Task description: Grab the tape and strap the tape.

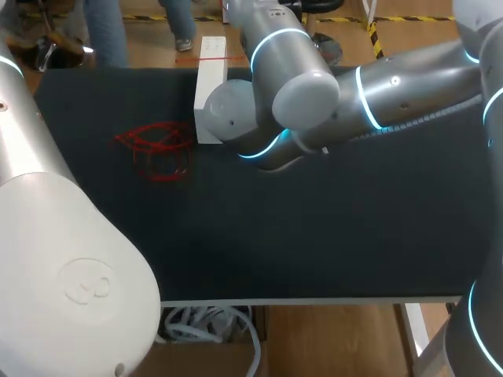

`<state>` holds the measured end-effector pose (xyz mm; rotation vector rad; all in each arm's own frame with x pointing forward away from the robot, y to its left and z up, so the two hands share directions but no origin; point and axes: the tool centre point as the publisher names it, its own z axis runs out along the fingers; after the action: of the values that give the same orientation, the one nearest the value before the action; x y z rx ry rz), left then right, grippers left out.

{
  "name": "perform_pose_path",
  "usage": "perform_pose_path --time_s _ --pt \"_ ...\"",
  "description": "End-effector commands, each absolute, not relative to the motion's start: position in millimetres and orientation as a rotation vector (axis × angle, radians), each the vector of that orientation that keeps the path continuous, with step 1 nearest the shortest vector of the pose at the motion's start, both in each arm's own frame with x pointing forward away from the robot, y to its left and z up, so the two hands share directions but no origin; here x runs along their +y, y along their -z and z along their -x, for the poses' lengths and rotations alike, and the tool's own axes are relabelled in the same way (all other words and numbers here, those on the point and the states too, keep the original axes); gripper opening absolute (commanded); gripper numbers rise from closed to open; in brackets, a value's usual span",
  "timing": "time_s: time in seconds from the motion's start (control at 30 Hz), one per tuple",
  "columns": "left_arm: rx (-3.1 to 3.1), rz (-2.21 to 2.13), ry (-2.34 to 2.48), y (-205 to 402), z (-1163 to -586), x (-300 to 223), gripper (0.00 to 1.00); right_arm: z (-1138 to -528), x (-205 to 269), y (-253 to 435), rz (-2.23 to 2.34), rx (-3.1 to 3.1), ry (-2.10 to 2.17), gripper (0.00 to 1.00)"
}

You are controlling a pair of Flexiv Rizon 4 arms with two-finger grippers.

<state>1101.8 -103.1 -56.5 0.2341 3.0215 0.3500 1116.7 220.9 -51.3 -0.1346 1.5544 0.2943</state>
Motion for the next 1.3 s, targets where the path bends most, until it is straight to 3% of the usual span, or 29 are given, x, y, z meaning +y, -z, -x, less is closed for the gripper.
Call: perform_pose_path --time_s 0.03,1.3 --pt "3.024 -0.232 -0.357 55 -1102 -104 0.0 -1118 221 50 0.142 1.561 -0.292 0.0" --pt "3.024 -0.232 -0.357 55 -1102 -104 0.0 -1118 232 47 0.154 1.557 -0.311 0.0"
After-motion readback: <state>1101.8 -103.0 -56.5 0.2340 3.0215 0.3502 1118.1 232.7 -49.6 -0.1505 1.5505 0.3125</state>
